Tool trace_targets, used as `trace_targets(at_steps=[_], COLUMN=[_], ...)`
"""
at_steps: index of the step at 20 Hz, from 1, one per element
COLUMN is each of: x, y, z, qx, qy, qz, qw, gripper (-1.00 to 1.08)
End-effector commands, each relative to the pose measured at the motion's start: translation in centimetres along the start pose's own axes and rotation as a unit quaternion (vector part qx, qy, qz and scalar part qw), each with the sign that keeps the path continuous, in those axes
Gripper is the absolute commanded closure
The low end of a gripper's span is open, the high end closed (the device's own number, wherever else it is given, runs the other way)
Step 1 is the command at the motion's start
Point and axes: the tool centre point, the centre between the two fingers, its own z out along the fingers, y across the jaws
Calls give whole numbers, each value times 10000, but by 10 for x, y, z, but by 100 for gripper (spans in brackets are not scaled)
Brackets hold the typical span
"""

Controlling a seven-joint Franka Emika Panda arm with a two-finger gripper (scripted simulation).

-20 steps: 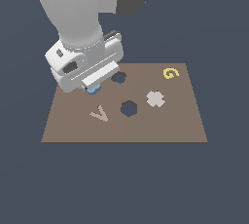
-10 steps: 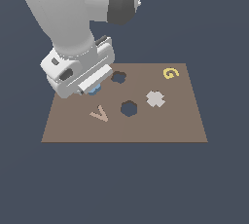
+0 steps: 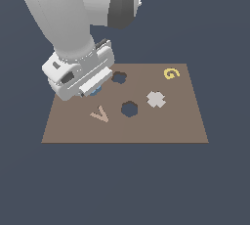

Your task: Insert a designated object into the corresponding slot on a board.

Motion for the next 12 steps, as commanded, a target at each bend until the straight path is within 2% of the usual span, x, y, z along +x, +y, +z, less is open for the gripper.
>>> trace_targets(at_steps=[1, 5, 6, 12], x=[0, 0, 0, 0], y=[0, 0, 0, 0], z=[8, 13, 13, 13], qx=[4, 3, 3, 3], qy=[-3, -3, -3, -3], qz=[-9, -15, -15, -15], qw=[10000, 10000, 10000, 10000], gripper=[-92, -92, 108, 108])
